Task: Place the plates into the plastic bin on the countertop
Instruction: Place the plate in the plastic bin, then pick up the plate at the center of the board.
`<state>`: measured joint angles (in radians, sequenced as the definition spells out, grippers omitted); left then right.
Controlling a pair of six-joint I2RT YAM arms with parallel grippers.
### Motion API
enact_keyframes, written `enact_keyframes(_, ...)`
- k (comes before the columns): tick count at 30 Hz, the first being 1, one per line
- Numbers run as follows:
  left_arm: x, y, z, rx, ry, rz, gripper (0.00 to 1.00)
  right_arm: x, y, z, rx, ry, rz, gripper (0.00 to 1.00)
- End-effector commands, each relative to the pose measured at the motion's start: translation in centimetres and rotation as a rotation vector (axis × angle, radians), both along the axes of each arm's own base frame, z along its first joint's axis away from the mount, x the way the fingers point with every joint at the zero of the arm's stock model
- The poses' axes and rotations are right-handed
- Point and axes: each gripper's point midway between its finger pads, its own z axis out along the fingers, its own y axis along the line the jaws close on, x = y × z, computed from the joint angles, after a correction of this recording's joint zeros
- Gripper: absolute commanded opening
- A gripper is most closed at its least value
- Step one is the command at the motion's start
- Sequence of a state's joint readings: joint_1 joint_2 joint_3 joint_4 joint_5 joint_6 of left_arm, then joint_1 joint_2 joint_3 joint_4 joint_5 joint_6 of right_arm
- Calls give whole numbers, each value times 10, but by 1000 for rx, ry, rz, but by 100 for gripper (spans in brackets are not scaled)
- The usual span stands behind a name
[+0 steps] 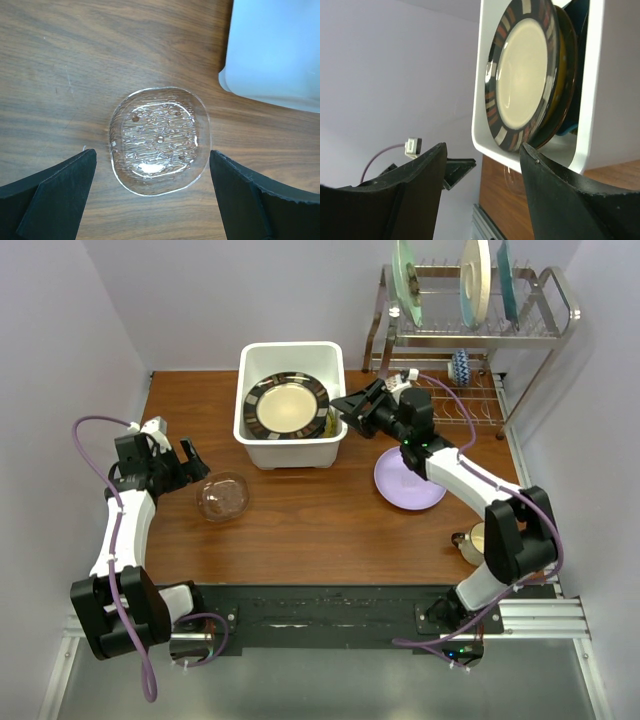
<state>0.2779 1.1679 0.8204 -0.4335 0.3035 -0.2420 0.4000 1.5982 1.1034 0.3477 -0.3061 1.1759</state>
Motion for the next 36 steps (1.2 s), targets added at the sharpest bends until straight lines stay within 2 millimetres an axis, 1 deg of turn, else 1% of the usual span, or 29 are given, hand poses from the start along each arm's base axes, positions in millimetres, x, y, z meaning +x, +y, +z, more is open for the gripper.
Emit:
enact_keyframes(1,5,-9,22,10,-100,-51,100,-28,-6,22,-46,-81,43,64)
enact_keyframes(2,4,-14,26,6,-119,-63,100,-36,-11,29,-57,-92,39,64)
enact_keyframes(4,1,-23,29,0,-132,-84,100,-44,-17,26,-100,-101,38,64)
enact_keyframes(5,-2,-35,27,-16,-125,-106,100,-51,-22,30,-113,-106,34,64)
enact_keyframes(6,-4,-40,31,-12,-141,-108,100,-54,-26,29,-129,-107,19,65)
enact_keyframes(7,-8,-56,31,-18,-143,-148,100,-57,-29,28,-149,-116,14,66)
enact_keyframes(9,-14,-71,39,-42,-169,-152,100,-64,-36,28,-169,-117,1,66)
enact_keyframes(10,-18,-84,40,-57,-176,-185,100,-65,-40,25,-191,-119,-8,67)
enact_keyframes(11,-22,-89,47,-81,-200,-178,100,-69,-43,21,-211,-104,-9,68)
enact_keyframes(13,-30,-108,50,-123,-207,-213,100,-73,-49,21,-232,-114,-24,68)
enact_keyframes(14,-33,-112,53,-136,-219,-219,100,-76,-51,16,-246,-101,-28,69)
enact_keyframes(16,-39,-128,58,-188,-228,-250,100,-79,-55,17,-262,-112,-38,70)
enact_keyframes(18,-42,-142,64,-232,-244,-286,100,-82,-58,17,-274,-111,-43,70)
enact_keyframes(19,-43,-154,69,-260,-258,-313,100,-81,-61,17,-287,-121,-52,71)
enact_keyframes(21,-43,-166,72,-278,-261,-338,100,-84,-65,11,-309,-97,-58,72)
enact_keyframes(22,-46,-180,77,-295,-272,-373,100,-84,-68,12,-318,-103,-66,72)
enact_keyframes(24,-43,-192,73,-290,-255,-383,100,-85,-72,9,-331,-92,-74,73)
enact_keyframes(25,-47,-208,77,-304,-260,-424,100,-85,-74,10,-335,-94,-78,73)
enact_keyframes(26,-43,-213,70,-284,-242,-413,100,-86,-76,7,-342,-84,-78,73)
enact_keyframes(27,-49,-230,72,-288,-241,-457,100,-84,-81,6,-344,-80,-88,74)
enact_keyframes(28,-48,-239,73,-297,-247,-465,100,-85,-83,6,-344,-80,-89,74)
enact_keyframes(29,-46,-247,64,-289,-222,-467,100,-85,-85,4,-346,-76,-91,74)
enact_keyframes(30,-50,-264,69,-305,-235,-508,100,-84,-91,5,-345,-74,-104,74)
enact_keyframes(31,-51,-273,67,-313,-227,-514,100,-83,-94,4,-349,-71,-107,74)
enact_keyframes(32,-49,-282,57,-301,-204,-515,100,-84,-97,3,-353,-67,-109,74)
enact_keyframes(33,-56,-300,63,-305,-215,-557,100,-82,-104,2,-356,-59,-121,74)
enact_keyframes(34,-56,-310,65,-305,-221,-564,99,-81,-108,2,-363,-58,-125,75)
enact_keyframes(35,-53,-318,54,-281,-201,-559,99,-81,-112,1,-364,-52,-128,75)
enact_keyframes(36,-54,-327,53,-278,-196,-570,100,-78,-120,2,-362,-48,-141,75)
